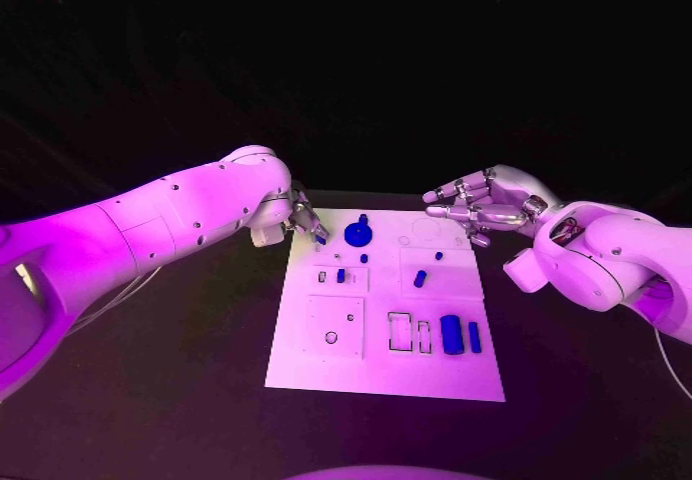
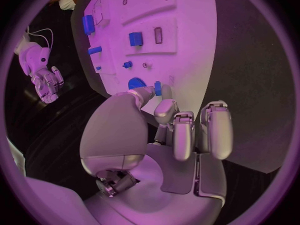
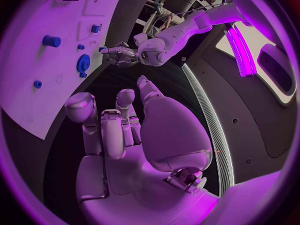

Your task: Assemble the parts on the task board

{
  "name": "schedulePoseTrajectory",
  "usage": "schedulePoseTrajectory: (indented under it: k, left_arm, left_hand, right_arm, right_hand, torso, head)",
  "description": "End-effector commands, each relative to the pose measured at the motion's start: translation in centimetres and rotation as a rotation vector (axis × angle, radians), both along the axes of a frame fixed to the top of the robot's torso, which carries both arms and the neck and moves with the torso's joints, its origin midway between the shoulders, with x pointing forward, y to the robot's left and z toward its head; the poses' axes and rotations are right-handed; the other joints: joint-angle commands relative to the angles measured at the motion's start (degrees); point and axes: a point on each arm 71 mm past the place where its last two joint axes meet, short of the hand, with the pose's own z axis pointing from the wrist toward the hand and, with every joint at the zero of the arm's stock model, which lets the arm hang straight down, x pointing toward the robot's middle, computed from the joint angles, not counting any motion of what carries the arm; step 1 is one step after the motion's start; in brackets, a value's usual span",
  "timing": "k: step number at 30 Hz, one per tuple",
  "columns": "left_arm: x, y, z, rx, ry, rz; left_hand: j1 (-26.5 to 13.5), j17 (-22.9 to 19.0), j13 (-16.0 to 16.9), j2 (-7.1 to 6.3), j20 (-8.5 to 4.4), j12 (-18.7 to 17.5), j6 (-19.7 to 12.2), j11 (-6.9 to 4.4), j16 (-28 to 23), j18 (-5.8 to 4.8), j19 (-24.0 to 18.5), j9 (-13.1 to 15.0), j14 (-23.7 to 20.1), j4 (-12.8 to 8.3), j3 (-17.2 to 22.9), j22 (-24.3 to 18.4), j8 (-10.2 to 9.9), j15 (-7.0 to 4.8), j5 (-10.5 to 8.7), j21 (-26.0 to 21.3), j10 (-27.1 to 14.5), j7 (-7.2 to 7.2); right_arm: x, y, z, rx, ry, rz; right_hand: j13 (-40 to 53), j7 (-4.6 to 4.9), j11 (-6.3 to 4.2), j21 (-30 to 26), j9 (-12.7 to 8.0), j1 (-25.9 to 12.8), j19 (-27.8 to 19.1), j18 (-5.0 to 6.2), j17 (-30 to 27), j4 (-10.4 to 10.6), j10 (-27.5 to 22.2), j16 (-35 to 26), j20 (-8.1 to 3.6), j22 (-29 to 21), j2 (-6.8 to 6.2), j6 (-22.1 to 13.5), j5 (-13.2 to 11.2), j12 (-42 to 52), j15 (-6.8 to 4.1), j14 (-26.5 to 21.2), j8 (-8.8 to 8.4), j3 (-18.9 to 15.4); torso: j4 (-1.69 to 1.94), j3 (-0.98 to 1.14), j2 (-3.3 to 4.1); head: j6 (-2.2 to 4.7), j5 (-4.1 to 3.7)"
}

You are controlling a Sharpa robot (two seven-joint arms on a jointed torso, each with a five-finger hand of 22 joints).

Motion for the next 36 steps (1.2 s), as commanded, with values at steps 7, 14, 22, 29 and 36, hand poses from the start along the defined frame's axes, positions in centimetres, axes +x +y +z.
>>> schedulePoseTrajectory:
  k: [7, 14, 22, 29, 36]
  left_arm:
    - [-1.6, -0.4, 0.6, -0.118, -0.073, -0.028]
    - [-3.0, 0.0, -0.2, -0.111, -0.106, -0.075]
    - [-4.3, 0.3, -1.2, -0.082, -0.133, -0.109]
    - [-4.9, 0.3, -2.0, -0.057, -0.130, -0.127]
    - [-5.4, 0.4, -2.4, -0.039, -0.108, -0.134]
  left_hand:
    - [-0.95, 15.09, 0.21, -0.53, -0.38, 0.47, 0.38, -0.12, 0.14, -0.51, 3.65, 0.08, 6.12, -9.73, 9.69, 10.46, 0.43, -0.40, 0.59, 0.45, 0.65, -0.51]
    - [-1.08, 15.09, 0.91, -1.15, -0.43, 1.07, 0.65, -0.19, 0.14, -0.54, 3.69, -0.03, 6.12, -10.51, 9.86, 10.58, 0.46, -0.43, 0.59, 0.57, 1.11, -0.58]
    - [-1.14, 15.09, 1.15, -1.20, -0.45, 1.28, 0.81, -0.21, 0.14, -0.58, 3.74, -0.08, 6.12, -10.63, 9.93, 10.68, 0.46, -0.43, 0.59, 0.69, 1.30, -0.61]
    - [-1.18, 15.09, 1.28, -1.24, -0.46, 1.40, 0.90, -0.23, 0.14, -0.59, 3.76, -0.13, 6.12, -10.72, 9.97, 10.71, 0.45, -0.44, 0.59, 0.73, 1.41, -0.63]
    - [-1.21, 15.09, 1.40, -1.27, -0.47, 1.51, 0.99, -0.24, 0.14, -0.60, 3.78, -0.18, 6.12, -10.79, 10.02, 10.77, 0.44, -0.44, 0.59, 0.80, 1.52, -0.64]
  right_arm:
    - [0.0, -0.1, -0.2, -0.009, 0.004, 0.031]
    - [0.3, -0.6, -0.1, -0.007, -0.019, -0.012]
    - [0.4, -0.8, 0.1, -0.005, -0.052, -0.052]
    - [0.6, -1.0, 0.2, -0.001, -0.072, -0.077]
    - [0.6, -1.1, 0.2, -0.001, -0.076, -0.085]
  right_hand:
    - [-0.02, 0.07, 0.11, -0.21, -0.01, -0.09, -0.32, 0.99, 3.61, -0.14, -0.39, -0.33, 0.00, -0.04, 0.47, -0.27, 0.42, -0.31, 0.09, 3.23, -0.25, -0.26]
    - [-0.24, 0.07, 0.10, -0.38, 0.00, 0.07, -0.46, 1.04, 3.33, -0.23, -0.51, -0.52, 0.01, -0.33, 0.48, -0.27, 0.49, -0.49, 0.10, 3.15, -0.23, -0.25]
    - [-0.34, 0.07, 0.10, -0.51, 0.00, 0.19, -0.57, 1.09, 3.16, -0.29, -0.56, -0.63, 0.01, -0.55, 0.51, -0.26, 0.53, -0.57, 0.10, 3.10, -0.21, -0.23]
    - [-4.18, 0.08, 0.10, -1.17, 0.02, 0.42, -1.08, 1.27, 2.20, -0.37, -2.85, -1.30, 0.01, -1.59, 0.59, -0.31, 0.54, -4.50, 0.09, 2.83, -0.16, -0.28]
    - [-4.44, 0.08, 0.09, -1.29, 0.02, 0.43, -1.17, 1.30, 2.05, -0.37, -2.95, -1.42, 0.01, -1.77, 0.61, -0.33, 0.54, -4.73, 0.09, 2.79, -0.16, -0.30]
  torso:
    - [0.03, -0.06, 0.00]
    - [0.04, -0.02, -0.01]
    - [0.07, -0.08, 0.05]
    - [0.03, -0.11, 0.10]
    - [-0.04, -0.07, 0.11]
  head:
    - [0.15, 0.23]
    - [0.03, 0.39]
    - [-0.07, 0.59]
    - [-0.33, 0.89]
    - [-0.55, 1.07]
